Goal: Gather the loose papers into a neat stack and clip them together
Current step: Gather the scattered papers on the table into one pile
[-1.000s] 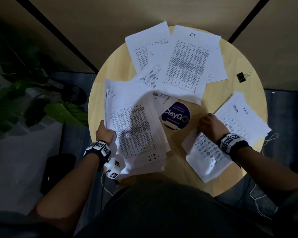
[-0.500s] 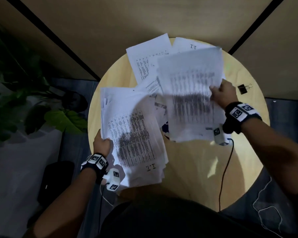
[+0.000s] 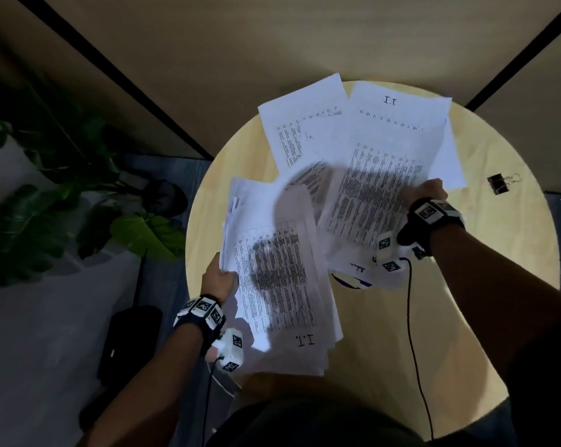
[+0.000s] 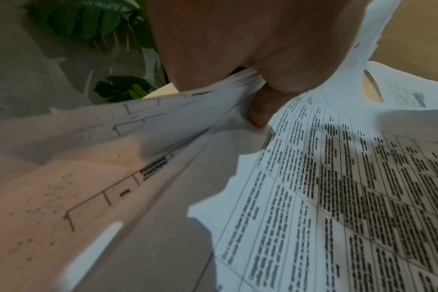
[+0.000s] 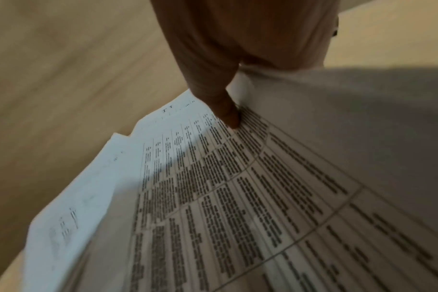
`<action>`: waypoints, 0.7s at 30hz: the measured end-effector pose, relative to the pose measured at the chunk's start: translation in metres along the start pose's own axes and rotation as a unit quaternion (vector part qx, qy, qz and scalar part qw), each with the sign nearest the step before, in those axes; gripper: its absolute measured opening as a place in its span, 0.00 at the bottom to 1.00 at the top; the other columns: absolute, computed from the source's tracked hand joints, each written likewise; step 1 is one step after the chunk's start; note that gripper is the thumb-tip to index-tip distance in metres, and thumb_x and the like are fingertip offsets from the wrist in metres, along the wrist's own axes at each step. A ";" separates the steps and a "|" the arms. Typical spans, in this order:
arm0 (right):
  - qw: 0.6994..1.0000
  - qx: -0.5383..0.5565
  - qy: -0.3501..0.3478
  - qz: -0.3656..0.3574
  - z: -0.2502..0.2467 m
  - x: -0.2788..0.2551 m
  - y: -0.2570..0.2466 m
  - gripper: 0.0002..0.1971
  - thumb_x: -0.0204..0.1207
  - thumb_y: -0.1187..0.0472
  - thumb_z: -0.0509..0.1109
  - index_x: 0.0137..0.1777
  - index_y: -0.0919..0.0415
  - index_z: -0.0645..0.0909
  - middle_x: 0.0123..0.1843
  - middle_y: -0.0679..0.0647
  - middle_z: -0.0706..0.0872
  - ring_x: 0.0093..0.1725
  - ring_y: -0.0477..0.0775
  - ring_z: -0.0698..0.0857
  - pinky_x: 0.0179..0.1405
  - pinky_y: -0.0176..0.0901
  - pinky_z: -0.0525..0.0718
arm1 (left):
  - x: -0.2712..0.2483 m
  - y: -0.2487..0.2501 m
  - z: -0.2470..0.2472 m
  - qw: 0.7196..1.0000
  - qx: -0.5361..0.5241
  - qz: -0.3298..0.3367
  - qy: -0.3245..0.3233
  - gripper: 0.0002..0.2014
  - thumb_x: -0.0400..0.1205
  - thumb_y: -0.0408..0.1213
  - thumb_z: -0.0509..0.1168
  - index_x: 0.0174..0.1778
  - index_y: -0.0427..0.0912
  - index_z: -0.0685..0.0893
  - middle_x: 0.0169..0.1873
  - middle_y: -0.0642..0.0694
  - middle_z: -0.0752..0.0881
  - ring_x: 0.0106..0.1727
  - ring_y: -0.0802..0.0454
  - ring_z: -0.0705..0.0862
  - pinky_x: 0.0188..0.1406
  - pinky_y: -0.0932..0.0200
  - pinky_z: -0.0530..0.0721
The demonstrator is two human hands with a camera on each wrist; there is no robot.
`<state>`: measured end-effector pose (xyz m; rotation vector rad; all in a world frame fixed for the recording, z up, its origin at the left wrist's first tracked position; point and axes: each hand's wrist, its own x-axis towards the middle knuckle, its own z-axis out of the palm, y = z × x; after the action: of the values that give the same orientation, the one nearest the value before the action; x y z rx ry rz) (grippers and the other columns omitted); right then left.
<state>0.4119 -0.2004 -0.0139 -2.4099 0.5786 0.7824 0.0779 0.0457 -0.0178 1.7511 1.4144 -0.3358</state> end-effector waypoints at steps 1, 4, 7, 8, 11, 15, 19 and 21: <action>1.000 0.030 -0.002 0.003 0.000 -0.004 0.000 0.30 0.76 0.59 0.68 0.74 0.70 0.64 0.74 0.67 0.75 0.70 0.67 0.78 0.61 0.49 0.77 | 0.001 -0.004 -0.001 1.000 -0.015 -0.002 0.002 0.25 0.78 0.23 0.61 0.73 0.37 0.72 0.40 0.36 0.84 0.35 0.46 0.80 0.38 0.58 0.76; 0.995 0.095 0.023 -0.034 -0.001 -0.012 0.003 0.23 0.73 0.58 0.72 0.66 0.67 0.75 0.61 0.63 0.83 0.64 0.65 0.82 0.56 0.47 0.80 | 0.000 -0.015 -0.007 0.997 -0.070 -0.024 0.032 0.25 0.76 0.21 0.58 0.71 0.35 0.74 0.47 0.33 0.84 0.41 0.40 0.81 0.39 0.57 0.79; 0.989 0.115 0.021 -0.087 -0.004 -0.028 0.017 0.16 0.74 0.52 0.72 0.53 0.65 0.83 0.51 0.65 0.84 0.53 0.64 0.84 0.53 0.52 0.81 | 0.002 -0.033 -0.019 0.991 -0.096 -0.043 0.087 0.22 0.73 0.14 0.56 0.62 0.28 0.77 0.33 0.37 0.79 0.32 0.42 0.74 0.26 0.59 0.72; 0.988 0.120 0.014 -0.091 -0.001 -0.034 0.025 0.15 0.74 0.53 0.72 0.52 0.65 0.84 0.51 0.66 0.86 0.52 0.64 0.85 0.53 0.54 0.83 | 0.002 -0.037 -0.025 0.986 -0.118 -0.049 0.104 0.18 0.73 0.13 0.56 0.57 0.28 0.77 0.32 0.38 0.77 0.35 0.42 0.73 0.26 0.60 0.71; 0.982 0.162 -0.020 -0.094 0.011 -0.059 0.050 0.06 0.73 0.58 0.70 0.48 0.56 0.85 0.49 0.61 0.89 0.49 0.61 0.87 0.53 0.58 0.87 | 0.003 -0.045 -0.048 0.983 -0.089 -0.063 0.147 0.16 0.77 0.16 0.58 0.59 0.30 0.77 0.45 0.38 0.80 0.48 0.45 0.75 0.47 0.57 0.74; 0.980 0.179 -0.058 -0.068 0.041 -0.098 0.066 0.05 0.74 0.60 0.69 0.45 0.59 0.84 0.46 0.63 0.89 0.41 0.58 0.85 0.40 0.49 0.84 | -0.001 -0.062 -0.073 0.983 0.006 -0.093 0.156 0.20 0.80 0.22 0.60 0.70 0.28 0.74 0.62 0.27 0.81 0.62 0.31 0.81 0.55 0.49 0.75; 0.986 0.153 -0.031 -0.057 0.084 -0.121 0.067 0.18 0.70 0.50 0.69 0.42 0.68 0.84 0.50 0.67 0.87 0.44 0.62 0.87 0.34 0.43 0.75 | 0.003 -0.085 -0.069 0.980 0.112 -0.139 0.087 0.19 0.85 0.27 0.57 0.71 0.22 0.71 0.67 0.24 0.77 0.68 0.27 0.76 0.66 0.42 0.72; 0.986 0.151 -0.025 -0.062 0.104 -0.128 0.059 0.18 0.69 0.47 0.69 0.37 0.64 0.83 0.44 0.66 0.87 0.49 0.66 0.87 0.39 0.49 0.78 | 0.003 -0.091 -0.062 0.977 0.118 -0.158 0.078 0.18 0.85 0.26 0.56 0.70 0.22 0.71 0.67 0.24 0.76 0.69 0.28 0.75 0.68 0.44 0.71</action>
<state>0.2437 -0.1537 -0.0252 -2.1187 0.4848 0.6498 -0.0206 0.0942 -0.0210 1.7676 1.8360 -0.5670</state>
